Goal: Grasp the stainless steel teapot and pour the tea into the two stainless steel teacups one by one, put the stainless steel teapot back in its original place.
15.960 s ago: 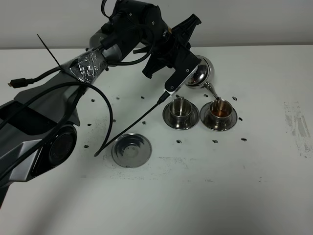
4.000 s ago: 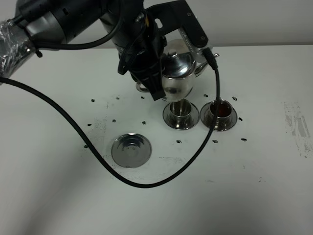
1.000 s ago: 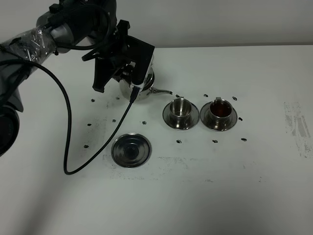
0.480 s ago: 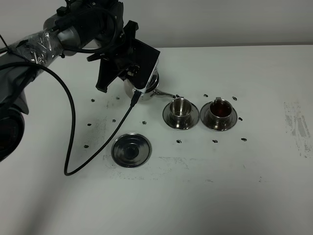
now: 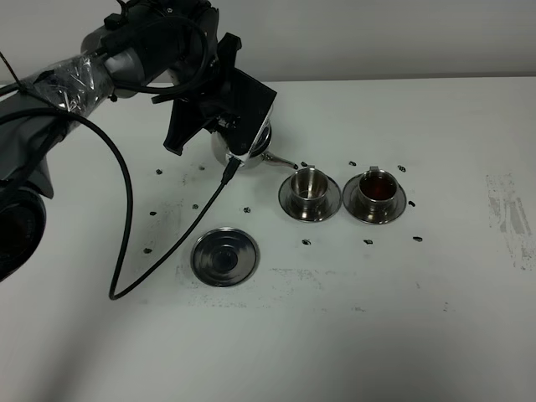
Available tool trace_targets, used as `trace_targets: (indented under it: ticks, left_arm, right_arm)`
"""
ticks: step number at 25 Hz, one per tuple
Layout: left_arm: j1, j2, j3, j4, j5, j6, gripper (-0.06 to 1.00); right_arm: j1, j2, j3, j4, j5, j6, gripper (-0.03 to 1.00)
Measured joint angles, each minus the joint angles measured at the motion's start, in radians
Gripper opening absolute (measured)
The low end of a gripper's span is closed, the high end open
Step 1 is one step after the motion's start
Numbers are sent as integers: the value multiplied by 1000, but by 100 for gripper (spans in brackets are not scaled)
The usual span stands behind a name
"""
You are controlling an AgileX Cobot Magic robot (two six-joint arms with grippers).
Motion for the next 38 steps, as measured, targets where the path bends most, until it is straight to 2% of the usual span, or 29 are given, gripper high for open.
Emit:
trace_targets:
  ticks: [6, 25, 38]
  left_arm:
    - [-10, 0, 0, 6, -7, 54, 18]
    - [-28, 0, 0, 43, -66, 61, 18]
    - [-28, 0, 0, 45, -74, 108, 18]
  right_arm:
    - [0, 0, 0, 0, 0, 0, 58]
    - [0, 0, 0, 0, 0, 0, 58]
    - [0, 0, 0, 0, 0, 0, 58]
